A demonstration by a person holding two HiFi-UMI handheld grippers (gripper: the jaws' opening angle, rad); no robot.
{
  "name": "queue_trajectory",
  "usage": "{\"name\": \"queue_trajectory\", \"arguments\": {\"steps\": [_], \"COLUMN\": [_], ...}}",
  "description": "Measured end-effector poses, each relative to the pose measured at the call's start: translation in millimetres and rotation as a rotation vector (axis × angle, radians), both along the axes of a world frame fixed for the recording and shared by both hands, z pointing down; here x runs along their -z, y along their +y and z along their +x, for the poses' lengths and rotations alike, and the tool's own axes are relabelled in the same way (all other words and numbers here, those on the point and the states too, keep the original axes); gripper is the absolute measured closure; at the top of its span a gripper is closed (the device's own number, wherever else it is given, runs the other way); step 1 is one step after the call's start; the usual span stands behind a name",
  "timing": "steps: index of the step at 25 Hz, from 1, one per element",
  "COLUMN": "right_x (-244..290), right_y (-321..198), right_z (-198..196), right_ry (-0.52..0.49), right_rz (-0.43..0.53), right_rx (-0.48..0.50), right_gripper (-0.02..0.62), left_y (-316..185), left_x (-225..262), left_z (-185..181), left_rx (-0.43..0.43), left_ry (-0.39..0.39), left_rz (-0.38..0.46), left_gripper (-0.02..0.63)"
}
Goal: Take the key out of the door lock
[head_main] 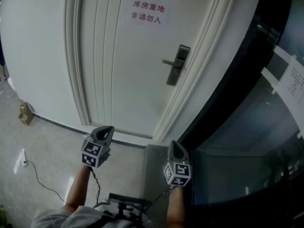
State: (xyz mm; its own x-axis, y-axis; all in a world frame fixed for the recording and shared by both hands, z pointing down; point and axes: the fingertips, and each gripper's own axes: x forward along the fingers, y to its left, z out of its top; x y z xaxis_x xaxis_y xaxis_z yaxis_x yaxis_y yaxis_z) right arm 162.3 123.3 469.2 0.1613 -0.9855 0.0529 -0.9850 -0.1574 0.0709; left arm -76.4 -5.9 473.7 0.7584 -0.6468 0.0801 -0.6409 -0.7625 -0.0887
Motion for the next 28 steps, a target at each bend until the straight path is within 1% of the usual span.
{"name": "queue_trajectory", "arguments": {"steps": [8,14,19,28], "right_x": [-14,-17,-20,-10], "right_y": [6,-6,-28,-87], "right_z": [23,34,48,67], "right_ry": [-0.006,-0.022,-0.026,-0.025], "right_rz": [-0.01,-0.014,-0.017,-0.025], "right_rx": [0.018,0.028,0.023,0.002], "right_gripper": [0.584,0.584,0.584,0.584], "left_y": [8,-3,-27,-91], "left_x": [-4,-7,-10,3], "left_z": [20,35,49,76], "left_rx": [0.021,0.022,0.019,-0.011], "left_ry": [-0.009,-0.02,-0.025,-0.021], "left_rz": [0.009,0.001,0.001,-0.005], "left_gripper": [0.601,0.601,0.601,0.601]}}
